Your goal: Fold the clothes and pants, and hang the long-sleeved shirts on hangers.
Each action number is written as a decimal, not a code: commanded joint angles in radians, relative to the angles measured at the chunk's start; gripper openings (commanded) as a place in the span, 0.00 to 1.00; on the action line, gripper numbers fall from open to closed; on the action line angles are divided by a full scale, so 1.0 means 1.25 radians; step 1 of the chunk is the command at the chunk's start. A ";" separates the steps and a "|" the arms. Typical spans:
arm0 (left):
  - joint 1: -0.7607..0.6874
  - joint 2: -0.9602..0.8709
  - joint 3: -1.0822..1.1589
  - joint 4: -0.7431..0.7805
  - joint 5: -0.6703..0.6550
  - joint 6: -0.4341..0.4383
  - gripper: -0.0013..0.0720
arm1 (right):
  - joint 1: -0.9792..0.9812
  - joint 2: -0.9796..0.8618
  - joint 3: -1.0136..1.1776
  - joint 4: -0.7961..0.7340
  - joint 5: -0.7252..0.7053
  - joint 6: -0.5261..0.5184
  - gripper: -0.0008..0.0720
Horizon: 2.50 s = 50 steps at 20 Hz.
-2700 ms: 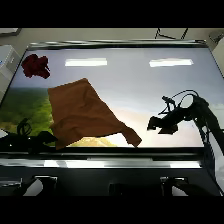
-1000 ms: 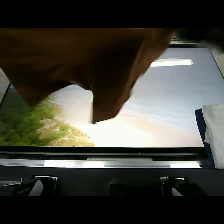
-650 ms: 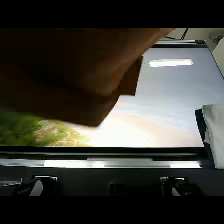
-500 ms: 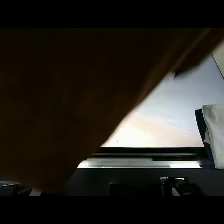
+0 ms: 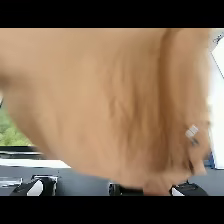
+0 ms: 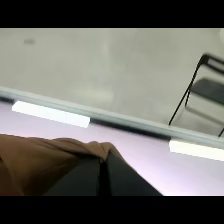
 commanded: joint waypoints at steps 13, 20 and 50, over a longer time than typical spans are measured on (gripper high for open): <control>-0.101 -0.491 -0.306 0.002 0.067 0.037 0.29 | -0.008 -0.595 -0.005 0.234 0.096 0.371 0.14; 0.082 -0.485 -0.215 0.337 -0.359 -0.161 0.71 | -0.311 -0.502 0.004 0.185 0.552 0.255 0.77; -0.063 -0.451 -0.558 0.244 -0.278 -0.043 0.04 | -0.421 -0.413 -0.613 0.354 0.380 0.070 0.74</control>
